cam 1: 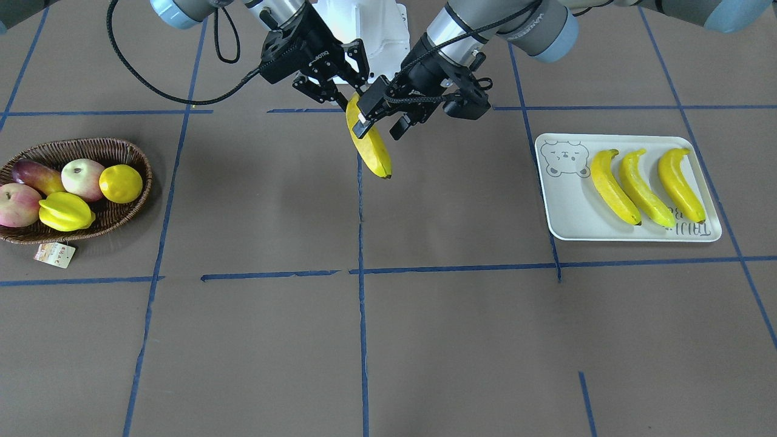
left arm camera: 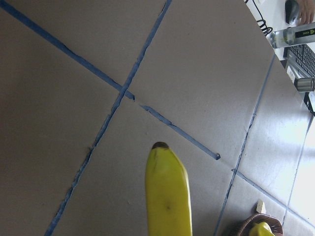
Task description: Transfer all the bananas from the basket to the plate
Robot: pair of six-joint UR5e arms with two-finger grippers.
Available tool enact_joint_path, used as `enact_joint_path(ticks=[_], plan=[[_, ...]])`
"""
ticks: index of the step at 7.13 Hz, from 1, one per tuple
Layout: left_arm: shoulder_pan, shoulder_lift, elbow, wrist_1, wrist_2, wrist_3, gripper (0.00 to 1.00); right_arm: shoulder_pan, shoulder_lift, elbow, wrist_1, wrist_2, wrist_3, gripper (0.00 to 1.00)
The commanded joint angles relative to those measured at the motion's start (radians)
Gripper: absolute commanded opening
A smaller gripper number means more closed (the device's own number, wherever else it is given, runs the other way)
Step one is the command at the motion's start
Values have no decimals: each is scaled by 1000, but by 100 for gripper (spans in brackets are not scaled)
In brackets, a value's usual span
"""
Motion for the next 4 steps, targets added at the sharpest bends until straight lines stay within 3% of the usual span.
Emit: enact_joint_path(ticks=[1, 2, 3, 4], plan=[[12, -13, 16, -1, 0, 1, 88, -1, -1, 4, 0, 0, 1, 0], [12, -14, 14, -2, 0, 2, 55, -1, -1, 4, 0, 0, 0, 0], [12, -14, 14, -2, -1, 8, 13, -1, -2, 4, 0, 0, -1, 0], [11, -14, 14, -2, -1, 16, 0, -1, -1, 4, 0, 0, -1, 1]])
